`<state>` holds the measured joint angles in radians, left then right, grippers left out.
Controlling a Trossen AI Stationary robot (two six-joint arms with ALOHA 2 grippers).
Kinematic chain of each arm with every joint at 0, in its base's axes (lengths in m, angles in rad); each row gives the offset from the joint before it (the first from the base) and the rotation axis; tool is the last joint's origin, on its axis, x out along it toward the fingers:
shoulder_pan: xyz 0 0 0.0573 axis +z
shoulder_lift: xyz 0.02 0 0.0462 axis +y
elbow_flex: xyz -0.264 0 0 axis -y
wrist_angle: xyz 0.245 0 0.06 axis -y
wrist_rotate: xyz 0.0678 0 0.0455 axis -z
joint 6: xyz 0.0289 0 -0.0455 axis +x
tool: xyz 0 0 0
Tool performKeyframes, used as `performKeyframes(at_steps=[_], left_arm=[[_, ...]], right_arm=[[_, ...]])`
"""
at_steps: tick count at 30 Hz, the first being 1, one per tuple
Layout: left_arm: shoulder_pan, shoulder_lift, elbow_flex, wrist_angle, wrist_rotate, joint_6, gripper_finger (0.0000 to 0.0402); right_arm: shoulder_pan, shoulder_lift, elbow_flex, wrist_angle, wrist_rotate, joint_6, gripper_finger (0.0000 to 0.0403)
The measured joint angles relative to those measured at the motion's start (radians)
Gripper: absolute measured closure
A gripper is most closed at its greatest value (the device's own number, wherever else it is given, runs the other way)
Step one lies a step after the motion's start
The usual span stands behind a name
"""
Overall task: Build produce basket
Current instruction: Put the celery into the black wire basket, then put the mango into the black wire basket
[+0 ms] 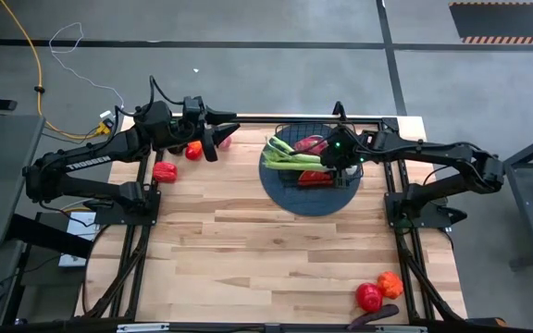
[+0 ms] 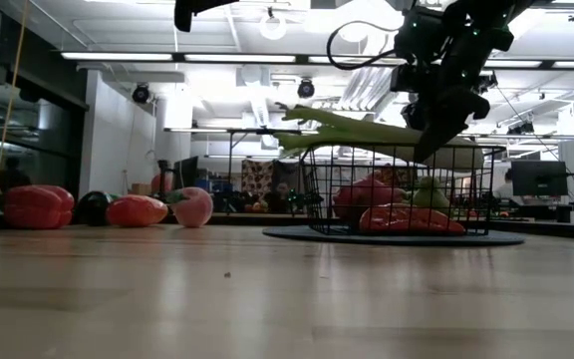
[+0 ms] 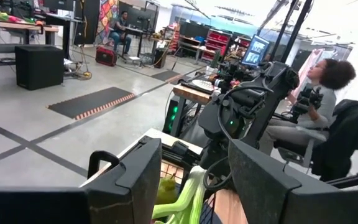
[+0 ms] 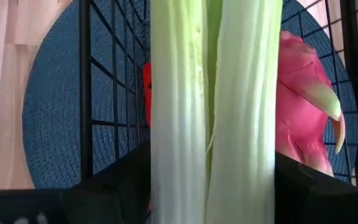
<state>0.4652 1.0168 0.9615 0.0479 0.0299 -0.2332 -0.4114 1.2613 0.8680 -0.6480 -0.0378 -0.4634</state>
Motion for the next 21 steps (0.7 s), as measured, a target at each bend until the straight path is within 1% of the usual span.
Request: performKeyframes(at_steps=[4, 13, 17, 21], left_arm=[[0.000, 0.000, 0.000, 0.000, 0.000, 0.000, 0.0225], [0.000, 0.000, 0.000, 0.000, 0.000, 0.000, 0.0225], [0.000, 0.000, 0.000, 0.000, 0.000, 0.000, 0.0225], [0.000, 0.000, 0.000, 0.000, 0.000, 0.000, 0.0225]], right_arm=[[0.000, 0.000, 0.000, 0.002, -0.020, -0.042, 0.0179], [0.000, 0.000, 0.000, 0.009, -0.025, -0.043, 0.0172], [0.000, 0.000, 0.000, 0.019, -0.026, -0.043, 0.0149], [0.000, 0.000, 0.025, 0.007, -0.021, -0.049, 0.0109]])
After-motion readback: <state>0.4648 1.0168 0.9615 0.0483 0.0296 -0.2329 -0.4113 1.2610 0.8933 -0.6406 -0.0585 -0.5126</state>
